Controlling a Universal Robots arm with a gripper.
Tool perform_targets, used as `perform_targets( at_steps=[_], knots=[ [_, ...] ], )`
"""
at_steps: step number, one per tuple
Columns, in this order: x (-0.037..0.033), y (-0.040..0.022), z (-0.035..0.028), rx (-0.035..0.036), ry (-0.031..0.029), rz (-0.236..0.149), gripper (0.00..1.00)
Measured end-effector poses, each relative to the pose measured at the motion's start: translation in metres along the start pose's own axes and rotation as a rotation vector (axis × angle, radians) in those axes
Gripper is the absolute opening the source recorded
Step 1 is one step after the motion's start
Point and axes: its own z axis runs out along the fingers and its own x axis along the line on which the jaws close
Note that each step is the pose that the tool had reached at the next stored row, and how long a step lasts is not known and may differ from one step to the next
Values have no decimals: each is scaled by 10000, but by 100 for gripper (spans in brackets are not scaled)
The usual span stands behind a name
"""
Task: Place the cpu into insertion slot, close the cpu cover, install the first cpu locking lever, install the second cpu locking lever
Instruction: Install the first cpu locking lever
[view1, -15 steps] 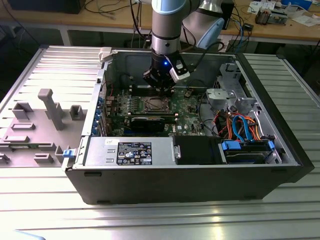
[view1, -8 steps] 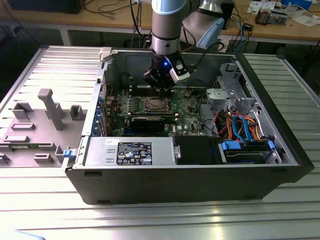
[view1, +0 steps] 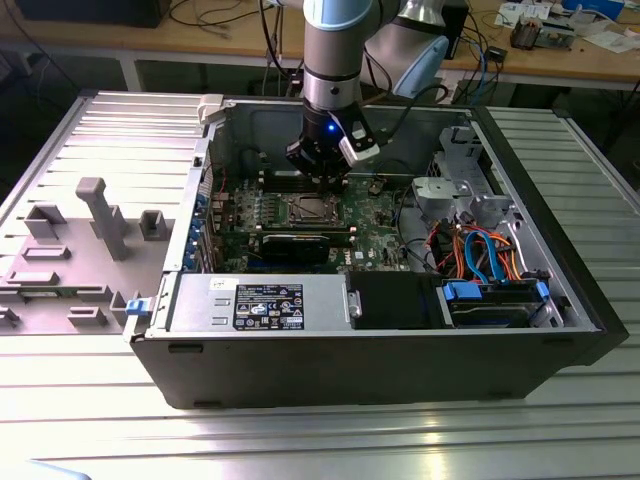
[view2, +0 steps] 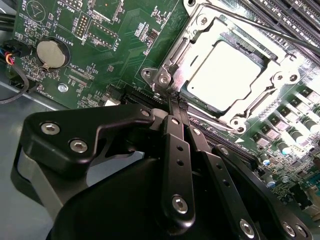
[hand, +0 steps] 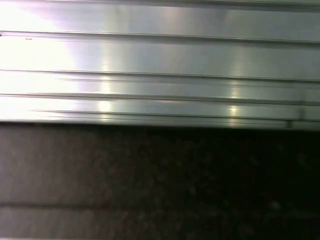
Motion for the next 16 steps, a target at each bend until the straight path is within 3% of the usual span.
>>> perform_targets(
  at_steps=[9,16],
  knots=[
    [-1,0,4,21,2,-1,11],
    [-2,5,17,117,6,-3,11]
  ],
)
